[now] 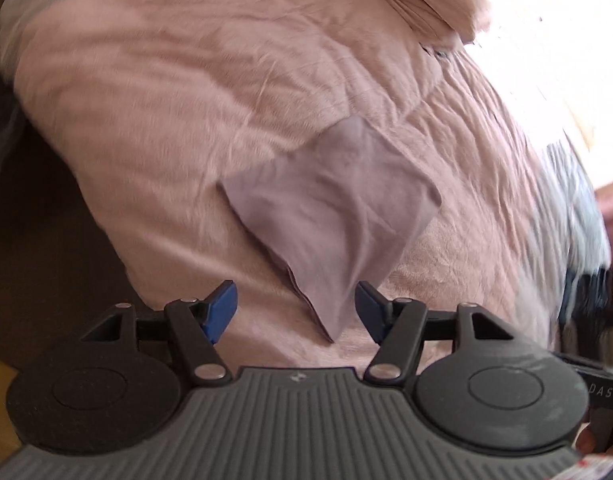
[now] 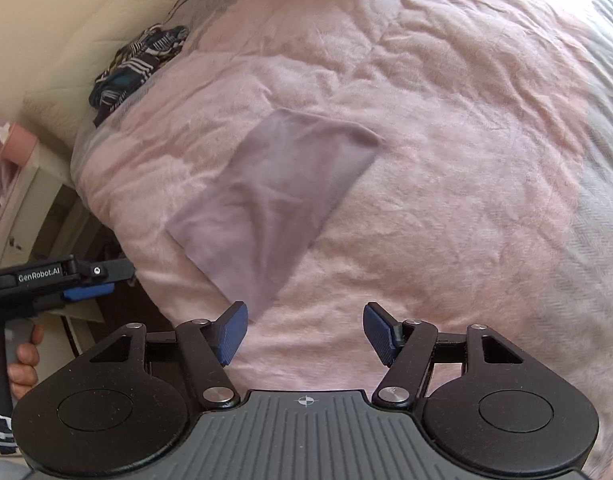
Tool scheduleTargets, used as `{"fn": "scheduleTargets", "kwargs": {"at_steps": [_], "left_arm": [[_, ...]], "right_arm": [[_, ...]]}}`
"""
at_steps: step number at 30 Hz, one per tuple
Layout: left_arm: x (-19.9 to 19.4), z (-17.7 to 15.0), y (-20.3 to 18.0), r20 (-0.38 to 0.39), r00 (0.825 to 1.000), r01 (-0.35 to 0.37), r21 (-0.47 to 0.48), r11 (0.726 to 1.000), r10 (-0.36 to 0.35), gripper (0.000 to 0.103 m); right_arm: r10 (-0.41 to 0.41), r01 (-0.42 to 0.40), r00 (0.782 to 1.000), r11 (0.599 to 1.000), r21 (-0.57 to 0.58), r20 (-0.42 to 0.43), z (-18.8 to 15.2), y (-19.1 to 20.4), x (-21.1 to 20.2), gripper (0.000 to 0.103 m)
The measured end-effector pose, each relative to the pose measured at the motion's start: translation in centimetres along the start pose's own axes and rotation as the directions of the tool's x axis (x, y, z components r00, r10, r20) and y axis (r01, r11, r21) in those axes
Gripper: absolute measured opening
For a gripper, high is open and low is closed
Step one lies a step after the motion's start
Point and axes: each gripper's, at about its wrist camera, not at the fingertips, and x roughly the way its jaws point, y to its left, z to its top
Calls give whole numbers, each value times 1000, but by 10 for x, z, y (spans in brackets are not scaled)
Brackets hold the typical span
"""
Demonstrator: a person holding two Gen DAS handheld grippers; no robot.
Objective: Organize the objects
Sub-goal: 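Grasp the folded lavender top's edge with the left gripper while the right gripper grasps the other edge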
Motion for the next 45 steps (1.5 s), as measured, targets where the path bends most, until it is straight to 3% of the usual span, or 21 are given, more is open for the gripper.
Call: {"fn": "scheduleTargets", "kwargs": {"at_steps": [4, 7, 11, 14, 17, 20, 21, 23, 25, 29, 31, 33, 36, 40, 43, 45], "left_arm": [[36, -44, 12, 75, 995, 82, -184, 980, -69, 49], [58, -55, 15, 164, 984, 108, -242, 964, -69, 48], [78, -44, 23, 255, 966, 128, -306, 944, -48, 48], [96, -31, 32, 263, 965, 120, -354, 927, -24, 48], [111, -29, 42, 259, 966, 136, -427, 894, -23, 48], [117, -30, 45, 282, 958, 172, -460, 871, -41, 48], [119, -30, 46, 287, 957, 183, -463, 867, -49, 46], [124, -28, 50, 286, 957, 193, -479, 856, -55, 15], [124, -25, 55, 287, 955, 208, -484, 850, -70, 8], [102, -9, 32, 312, 949, 158, -330, 931, -51, 6], [90, -4, 23, 341, 939, 145, -267, 953, -47, 6], [93, -1, 23, 324, 946, 105, -256, 961, -17, 6], [114, -4, 36, 236, 972, 104, -348, 932, -21, 10], [119, -10, 52, 255, 966, 165, -458, 873, -49, 21], [124, -7, 56, 251, 966, 174, -466, 867, -58, 21], [126, -4, 57, 247, 967, 172, -463, 870, -60, 21]], "right_arm": [[-44, 46, 997, 998, 37, -65, -11, -53, 11, 61], [-94, 98, 991, 994, 43, -93, -15, -85, 17, 61], [-136, 140, 985, 989, 40, -102, -8, -114, 23, 61], [-147, 150, 985, 988, 22, -94, 7, -128, 30, 61], [-137, 136, 988, 990, -25, -65, 30, -136, 35, 61], [-72, 71, 997, 995, -73, -18, 63, -137, 43, 61], [-45, 44, 999, 995, -86, -8, 74, -136, 47, 61], [34, -33, 999, 993, -113, 6, 100, -132, 60, 61], [117, -116, 993, 985, -125, 5, 124, -128, 72, 61], [307, -307, 951, 943, -129, -24, 175, -114, 104, 61], [370, -376, 927, 913, -157, -64, 199, -101, 128, 61], [400, -416, 908, 891, -181, -121, 219, -90, 157, 61], [399, -446, 888, 867, -221, -227, 240, -75, 202, 61], [440, -522, 831, 830, -200, -341, 259, -66, 251, 61], [508, -582, 782, 803, -131, -360, 267, -64, 274, 59], [532, -600, 767, 792, -110, -360, 268, -60, 282, 33]]}}
